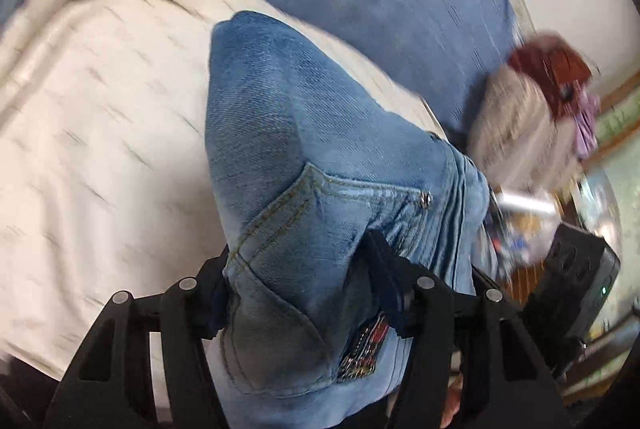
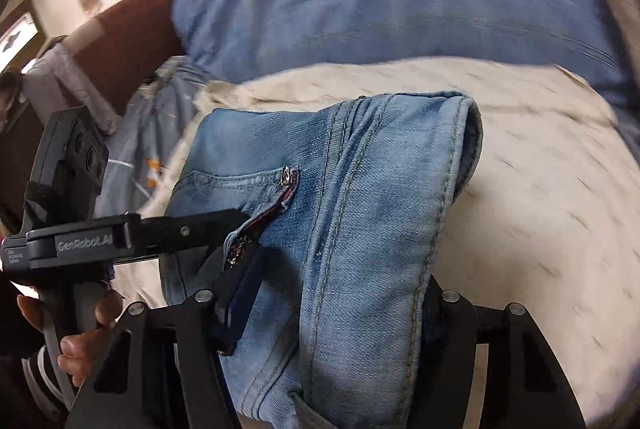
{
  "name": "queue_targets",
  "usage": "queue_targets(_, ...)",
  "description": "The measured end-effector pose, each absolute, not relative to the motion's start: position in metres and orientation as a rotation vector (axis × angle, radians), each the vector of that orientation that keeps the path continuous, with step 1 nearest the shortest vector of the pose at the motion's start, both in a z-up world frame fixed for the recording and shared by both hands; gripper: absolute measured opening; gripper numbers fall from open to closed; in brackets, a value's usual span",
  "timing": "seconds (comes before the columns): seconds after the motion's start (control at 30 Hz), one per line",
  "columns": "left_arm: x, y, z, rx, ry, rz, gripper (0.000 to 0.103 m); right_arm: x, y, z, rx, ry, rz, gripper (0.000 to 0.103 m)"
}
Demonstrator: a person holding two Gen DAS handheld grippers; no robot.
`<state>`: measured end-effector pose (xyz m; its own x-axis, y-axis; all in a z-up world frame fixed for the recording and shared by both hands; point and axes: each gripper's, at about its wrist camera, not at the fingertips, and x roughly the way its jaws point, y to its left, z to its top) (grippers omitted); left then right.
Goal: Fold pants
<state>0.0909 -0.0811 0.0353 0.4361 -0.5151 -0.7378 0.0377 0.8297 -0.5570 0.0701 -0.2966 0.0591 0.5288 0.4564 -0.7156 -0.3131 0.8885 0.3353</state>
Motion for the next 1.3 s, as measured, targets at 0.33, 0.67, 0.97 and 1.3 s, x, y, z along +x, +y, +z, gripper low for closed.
queue_targets(0.33,0.159,-0.015,-0.019,-0.364,1.114,-0.024,0.074,0.145,-0.207,-0.01,-0.139,0.961,0.346,0.081)
queue_targets(0.67,0.144,-0.007,-0.038,-0.395,1.004,0.019,0.096,0.124,-0.25,-0.012,0.073,0.94,0.302,0.094)
queue_targets(0.97,0.078,-0.017,-0.007,-0.291,0.895,0.081,0.096,0.054,-0.254,0.013,-0.043,0.814,0.223,0.095)
queue_targets(1.3,0.011,-0.017,0.01,-0.245,0.863,0.117,0.096,-0.007,-0.295,0.002,0.062,0.768,0.115,0.096)
